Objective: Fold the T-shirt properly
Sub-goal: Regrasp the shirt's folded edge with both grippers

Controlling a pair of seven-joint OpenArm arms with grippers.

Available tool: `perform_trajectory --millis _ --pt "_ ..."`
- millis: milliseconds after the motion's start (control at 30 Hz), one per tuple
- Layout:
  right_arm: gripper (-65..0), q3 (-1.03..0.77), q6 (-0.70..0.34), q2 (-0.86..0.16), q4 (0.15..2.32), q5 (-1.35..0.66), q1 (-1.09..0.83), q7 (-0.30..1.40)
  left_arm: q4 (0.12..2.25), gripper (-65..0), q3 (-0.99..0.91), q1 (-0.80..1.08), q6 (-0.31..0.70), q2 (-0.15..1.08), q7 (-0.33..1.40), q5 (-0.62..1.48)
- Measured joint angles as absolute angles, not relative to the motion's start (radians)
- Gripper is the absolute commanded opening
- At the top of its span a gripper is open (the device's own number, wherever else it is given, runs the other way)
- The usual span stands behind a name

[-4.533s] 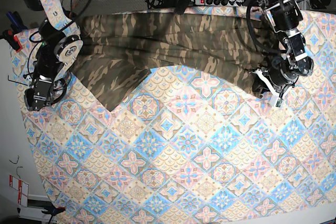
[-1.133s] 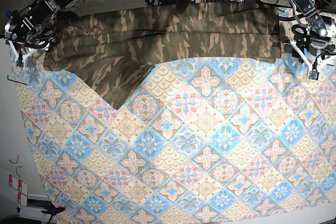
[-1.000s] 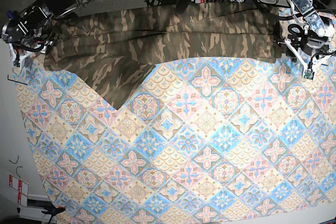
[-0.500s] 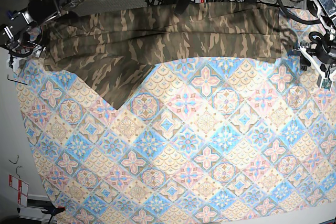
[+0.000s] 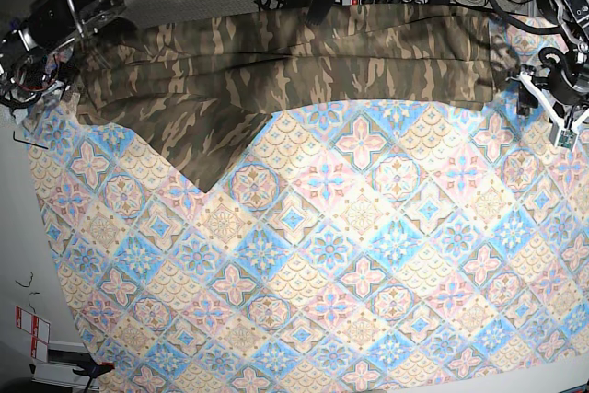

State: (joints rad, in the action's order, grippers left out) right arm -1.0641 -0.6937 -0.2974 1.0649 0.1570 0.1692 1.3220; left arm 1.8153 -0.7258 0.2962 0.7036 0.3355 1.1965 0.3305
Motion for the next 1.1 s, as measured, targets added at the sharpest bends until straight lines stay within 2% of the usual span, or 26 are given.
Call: perform_trajectory --millis 100,233,567,700,833,1100 --pt "-17.0 -1.064 -0.695 -0.308 1.104 0.091 0.160 1.407 1.815 -26.9 -0.726 0.294 0.703 0.336 1.196 0.330" --pt "-17.1 -1.051 -0.696 -0.316 1.187 -0.094 0.138 1.392 1.815 -27.2 -0.675 0.296 0.696 0.338 1.196 0.319" --pt "-17.1 -0.999 -0.695 -0.310 1.258 -0.166 0.130 1.399 1.815 -27.3 -0.597 0.294 0.703 0.335 1.186 0.330" --pt "-17.1 -0.991 -0.696 -0.281 1.234 -0.383 0.038 1.390 1.815 -27.2 -0.597 0.294 0.704 0.336 1.186 0.304" --pt "-17.1 -0.902 -0.695 -0.268 1.195 -0.520 -0.023 1.422 1.815 -27.2 -0.598 0.288 0.703 0.336 1.186 0.257" --pt "-17.1 -0.884 -0.706 -0.283 1.110 -0.516 -0.003 1.372 1.815 -27.4 -0.598 0.294 0.704 0.335 1.186 0.254"
